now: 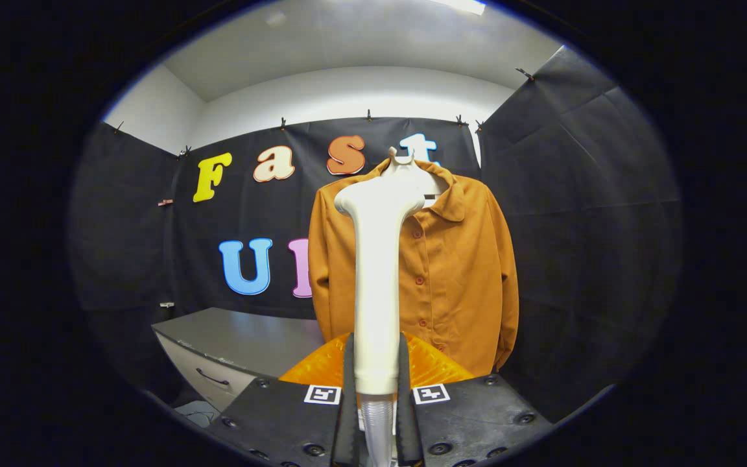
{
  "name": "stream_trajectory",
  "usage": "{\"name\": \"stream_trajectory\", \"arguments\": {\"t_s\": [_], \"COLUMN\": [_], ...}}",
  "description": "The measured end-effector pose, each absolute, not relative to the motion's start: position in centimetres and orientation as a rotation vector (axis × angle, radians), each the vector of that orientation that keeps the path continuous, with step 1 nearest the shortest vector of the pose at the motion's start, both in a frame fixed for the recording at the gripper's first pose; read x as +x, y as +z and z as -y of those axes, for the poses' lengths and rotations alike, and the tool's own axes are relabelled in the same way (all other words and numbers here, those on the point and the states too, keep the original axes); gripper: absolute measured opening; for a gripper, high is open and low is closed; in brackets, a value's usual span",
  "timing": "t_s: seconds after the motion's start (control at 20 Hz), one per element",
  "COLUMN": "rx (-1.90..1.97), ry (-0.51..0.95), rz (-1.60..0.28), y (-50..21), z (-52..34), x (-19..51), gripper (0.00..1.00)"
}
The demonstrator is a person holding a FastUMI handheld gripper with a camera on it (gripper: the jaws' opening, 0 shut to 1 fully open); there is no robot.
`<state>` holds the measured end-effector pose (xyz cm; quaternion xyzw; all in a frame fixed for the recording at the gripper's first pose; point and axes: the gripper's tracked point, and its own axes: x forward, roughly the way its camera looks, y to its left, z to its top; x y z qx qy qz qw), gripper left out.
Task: Iron the clothes twice with a garment steamer, once on the left side and once on the right side.
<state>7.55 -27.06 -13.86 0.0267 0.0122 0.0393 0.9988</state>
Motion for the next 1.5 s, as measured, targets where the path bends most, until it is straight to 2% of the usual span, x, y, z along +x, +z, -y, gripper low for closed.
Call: {"name": "stream_trajectory", "arguments": {"t_s": [0.3, 0.55, 1.05, 1.5], "rx": [0.072, 0.111, 0.110, 0.117], "ry": [0.035, -0.025, -0.068, -0.074], "rz": [0.054, 0.071, -0.019, -0.132], "y": [-10.6, -10.6, -17.1, -24.1], "z": [30.5, 34.6, 38.6, 38.8], "x": [10.0, 12.9, 19.6, 19.0], "gripper": [0.25, 0.26, 0.26, 0.26]}}
